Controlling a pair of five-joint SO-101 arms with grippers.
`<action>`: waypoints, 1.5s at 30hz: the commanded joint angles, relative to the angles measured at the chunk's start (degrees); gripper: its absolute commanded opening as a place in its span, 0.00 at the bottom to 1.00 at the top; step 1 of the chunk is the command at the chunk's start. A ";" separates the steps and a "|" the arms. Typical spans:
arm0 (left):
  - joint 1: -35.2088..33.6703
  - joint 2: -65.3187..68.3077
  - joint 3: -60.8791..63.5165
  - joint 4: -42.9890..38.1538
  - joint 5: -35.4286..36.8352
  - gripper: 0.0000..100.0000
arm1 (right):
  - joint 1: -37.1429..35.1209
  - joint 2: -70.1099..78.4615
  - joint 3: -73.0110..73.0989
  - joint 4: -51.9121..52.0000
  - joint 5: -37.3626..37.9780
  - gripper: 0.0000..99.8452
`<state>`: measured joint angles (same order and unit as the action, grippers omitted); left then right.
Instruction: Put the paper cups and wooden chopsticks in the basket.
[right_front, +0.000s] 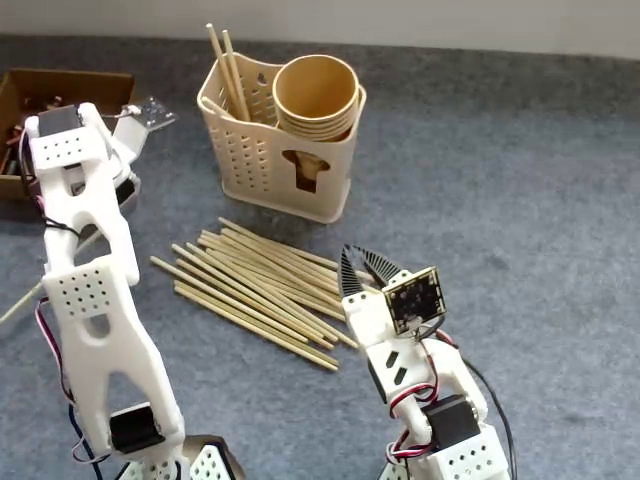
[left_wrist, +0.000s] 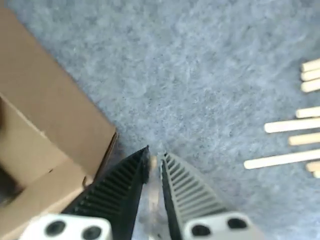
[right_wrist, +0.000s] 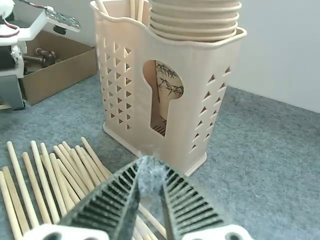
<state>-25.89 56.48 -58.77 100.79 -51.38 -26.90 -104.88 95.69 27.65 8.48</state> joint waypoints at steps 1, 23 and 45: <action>-2.07 -6.37 -0.75 0.53 2.11 0.01 | 0.31 0.40 8.84 0.31 0.09 0.01; 1.54 -40.57 14.90 0.26 15.03 0.01 | 0.31 0.40 8.84 0.31 0.09 0.01; 11.12 -60.62 14.90 -13.80 45.89 0.01 | 0.40 0.40 8.84 0.31 0.09 0.01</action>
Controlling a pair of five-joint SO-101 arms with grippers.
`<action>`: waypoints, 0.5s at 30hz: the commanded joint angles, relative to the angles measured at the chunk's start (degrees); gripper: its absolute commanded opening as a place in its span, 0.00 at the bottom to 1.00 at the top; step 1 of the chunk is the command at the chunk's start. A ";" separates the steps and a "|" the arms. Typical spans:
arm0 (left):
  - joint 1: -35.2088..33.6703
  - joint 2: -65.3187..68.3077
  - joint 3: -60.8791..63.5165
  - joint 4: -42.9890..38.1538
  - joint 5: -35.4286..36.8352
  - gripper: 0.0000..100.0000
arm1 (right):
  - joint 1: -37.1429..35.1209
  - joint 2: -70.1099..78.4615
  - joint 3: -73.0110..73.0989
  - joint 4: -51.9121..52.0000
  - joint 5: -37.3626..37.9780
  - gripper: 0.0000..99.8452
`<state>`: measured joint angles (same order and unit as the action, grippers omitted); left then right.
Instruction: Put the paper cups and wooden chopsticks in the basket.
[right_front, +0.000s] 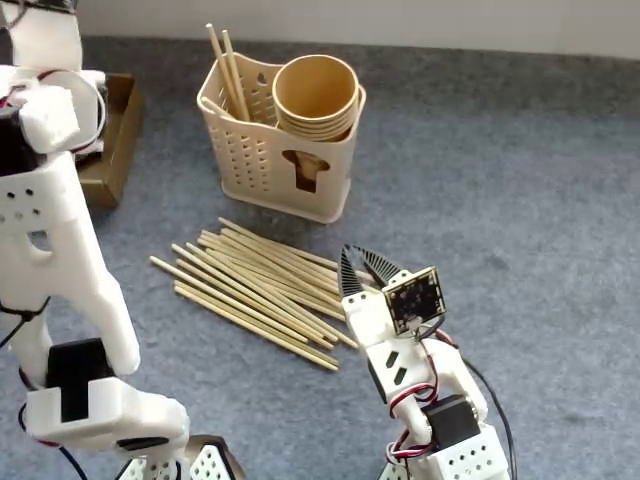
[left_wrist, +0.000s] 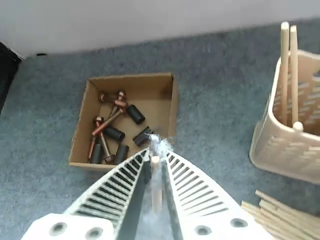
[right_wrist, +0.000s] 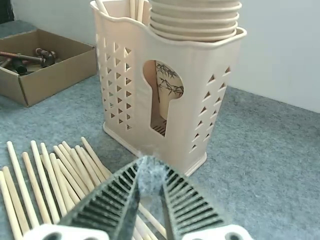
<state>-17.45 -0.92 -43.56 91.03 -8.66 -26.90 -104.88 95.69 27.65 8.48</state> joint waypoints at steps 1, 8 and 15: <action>3.12 -3.65 -0.31 -4.92 3.87 0.01 | 0.40 0.40 8.84 0.31 0.09 0.01; 8.75 -7.25 -0.40 -11.34 8.97 0.01 | 0.40 0.40 8.84 0.31 0.09 0.01; 12.09 -8.40 -0.40 -18.29 12.57 0.01 | 0.40 0.40 8.84 0.31 0.18 0.01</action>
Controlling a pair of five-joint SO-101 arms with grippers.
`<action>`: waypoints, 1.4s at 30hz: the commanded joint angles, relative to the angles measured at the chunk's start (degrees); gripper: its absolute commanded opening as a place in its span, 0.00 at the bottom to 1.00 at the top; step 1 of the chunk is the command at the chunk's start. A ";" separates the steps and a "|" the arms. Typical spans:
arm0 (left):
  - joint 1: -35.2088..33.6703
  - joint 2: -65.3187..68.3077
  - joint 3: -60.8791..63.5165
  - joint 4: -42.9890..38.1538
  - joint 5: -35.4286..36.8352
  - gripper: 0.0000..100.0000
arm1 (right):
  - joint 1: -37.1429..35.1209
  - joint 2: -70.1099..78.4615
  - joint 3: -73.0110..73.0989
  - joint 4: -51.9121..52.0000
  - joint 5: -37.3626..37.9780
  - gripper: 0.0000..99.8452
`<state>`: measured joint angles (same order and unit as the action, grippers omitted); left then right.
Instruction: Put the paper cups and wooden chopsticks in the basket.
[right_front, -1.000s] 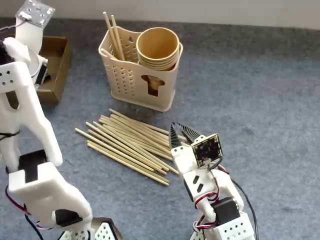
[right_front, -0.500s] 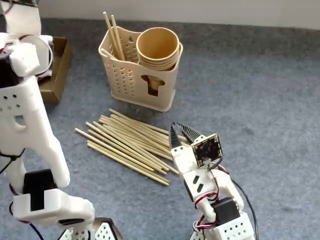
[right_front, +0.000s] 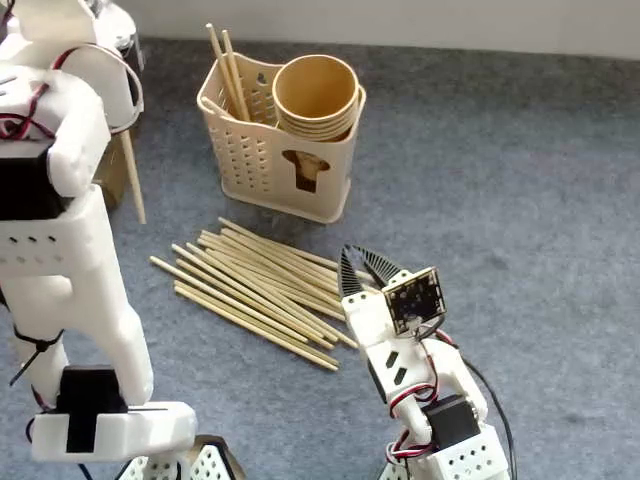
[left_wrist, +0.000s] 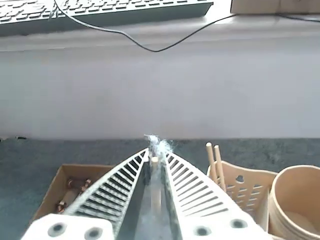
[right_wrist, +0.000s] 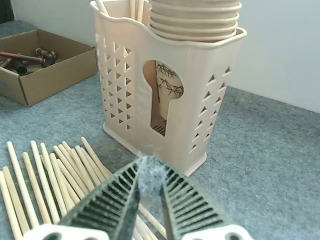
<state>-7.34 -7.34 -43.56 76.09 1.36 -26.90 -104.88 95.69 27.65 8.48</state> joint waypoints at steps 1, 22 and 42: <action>1.98 -1.98 -0.40 -4.31 4.48 0.01 | 0.40 0.40 8.84 0.31 0.18 0.01; 2.07 -1.19 0.04 -26.20 19.60 0.01 | 0.40 0.40 8.84 0.31 0.18 0.01; 2.07 11.21 3.74 -27.69 19.52 0.09 | 0.40 0.40 8.84 0.31 4.13 0.01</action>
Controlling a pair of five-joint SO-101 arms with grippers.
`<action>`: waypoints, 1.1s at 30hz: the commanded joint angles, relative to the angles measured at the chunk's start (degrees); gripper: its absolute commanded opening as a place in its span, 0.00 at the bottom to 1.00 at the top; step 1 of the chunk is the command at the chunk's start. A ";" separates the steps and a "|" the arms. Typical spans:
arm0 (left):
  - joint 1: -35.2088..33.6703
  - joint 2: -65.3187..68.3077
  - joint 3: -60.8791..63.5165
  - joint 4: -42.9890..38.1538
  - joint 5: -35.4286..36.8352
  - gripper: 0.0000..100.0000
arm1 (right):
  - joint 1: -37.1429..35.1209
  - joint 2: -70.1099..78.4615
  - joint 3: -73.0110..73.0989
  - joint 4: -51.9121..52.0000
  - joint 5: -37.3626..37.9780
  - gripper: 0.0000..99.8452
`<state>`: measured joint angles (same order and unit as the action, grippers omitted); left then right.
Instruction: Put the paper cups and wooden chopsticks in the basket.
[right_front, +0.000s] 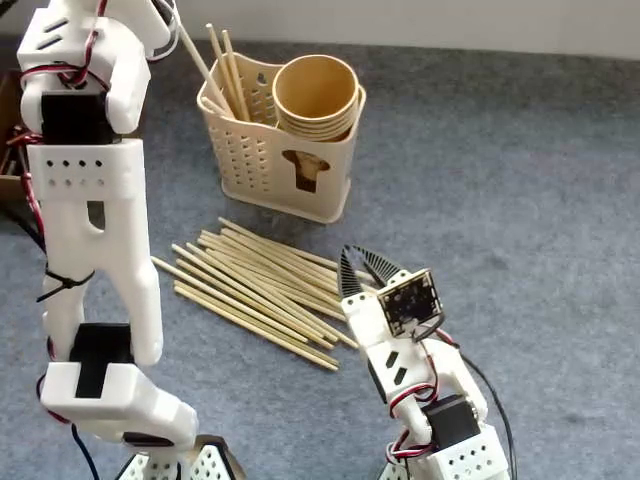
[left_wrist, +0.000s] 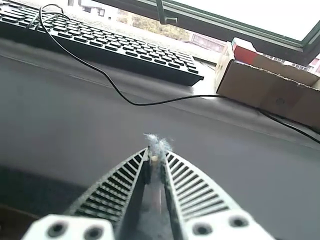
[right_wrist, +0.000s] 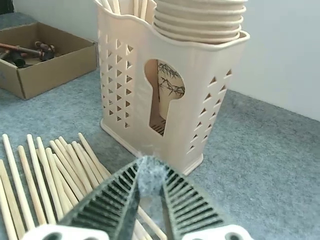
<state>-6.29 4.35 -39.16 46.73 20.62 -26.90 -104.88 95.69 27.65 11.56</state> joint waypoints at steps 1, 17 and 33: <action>1.01 -0.57 -0.75 3.34 0.26 0.12 | 0.40 0.40 8.84 0.31 1.05 0.01; 1.98 -9.54 -1.01 18.37 -7.21 0.15 | 0.40 0.40 8.84 0.31 1.05 0.01; -0.66 -15.96 -0.92 39.47 -5.98 0.00 | 0.57 0.40 8.84 0.40 1.23 0.01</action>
<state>-6.20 -9.36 -39.16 84.35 13.76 -26.90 -104.88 95.69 27.82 12.00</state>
